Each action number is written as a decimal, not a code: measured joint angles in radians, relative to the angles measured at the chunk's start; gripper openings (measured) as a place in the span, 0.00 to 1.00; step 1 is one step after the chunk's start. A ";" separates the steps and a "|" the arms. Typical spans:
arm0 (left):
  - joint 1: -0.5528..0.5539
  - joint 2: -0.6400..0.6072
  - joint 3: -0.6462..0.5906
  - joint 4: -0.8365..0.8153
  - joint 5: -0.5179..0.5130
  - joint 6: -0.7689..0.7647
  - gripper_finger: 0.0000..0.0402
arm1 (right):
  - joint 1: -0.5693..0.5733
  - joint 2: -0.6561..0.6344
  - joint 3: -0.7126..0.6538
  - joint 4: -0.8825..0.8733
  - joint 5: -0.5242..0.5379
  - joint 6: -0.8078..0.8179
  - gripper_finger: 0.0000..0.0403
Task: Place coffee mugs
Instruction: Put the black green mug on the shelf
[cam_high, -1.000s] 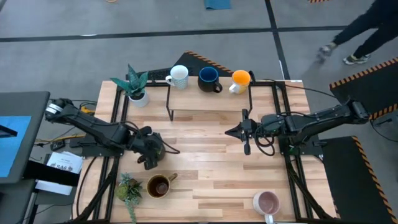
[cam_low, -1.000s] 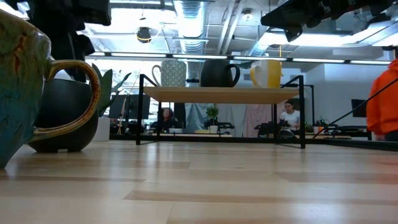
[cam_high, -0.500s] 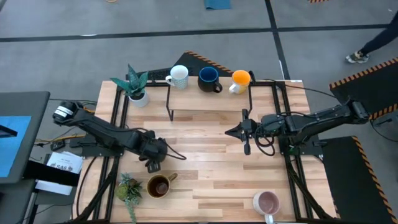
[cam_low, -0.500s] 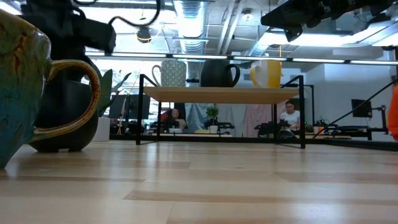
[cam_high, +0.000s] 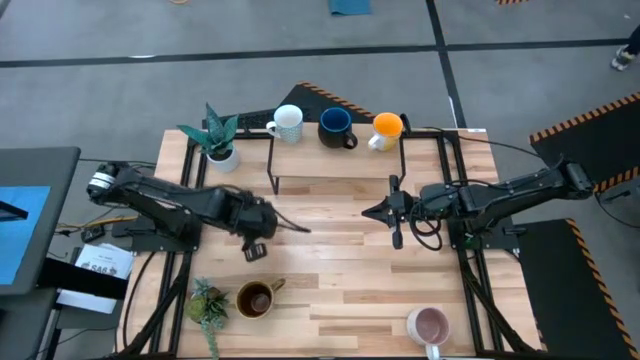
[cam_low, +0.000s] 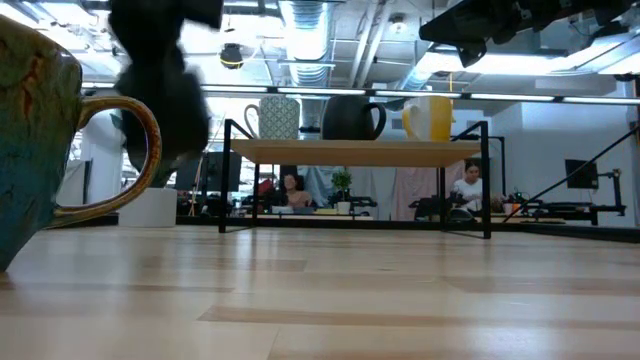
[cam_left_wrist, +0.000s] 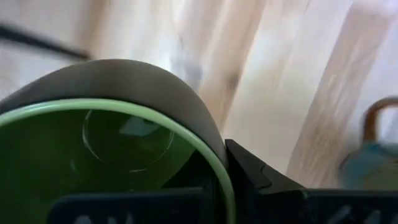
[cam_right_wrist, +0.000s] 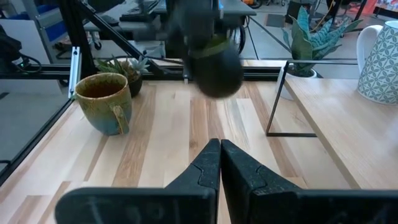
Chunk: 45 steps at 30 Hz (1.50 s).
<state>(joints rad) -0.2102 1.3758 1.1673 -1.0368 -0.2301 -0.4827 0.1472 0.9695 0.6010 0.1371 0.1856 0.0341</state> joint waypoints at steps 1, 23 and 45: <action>0.008 0.000 0.063 -0.030 -0.017 0.030 0.01 | 0.000 0.000 0.000 0.000 0.000 0.000 0.10; 0.406 0.445 0.776 -0.247 0.092 0.564 0.00 | -0.032 0.000 0.000 -0.006 -0.001 0.045 0.10; 0.545 0.477 0.779 -0.276 0.230 0.568 0.00 | -0.031 0.000 0.000 -0.014 -0.001 0.045 0.10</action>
<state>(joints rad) 0.3351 1.8526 1.9461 -1.3124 -0.0002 0.0849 0.1158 0.9691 0.6014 0.1234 0.1848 0.0795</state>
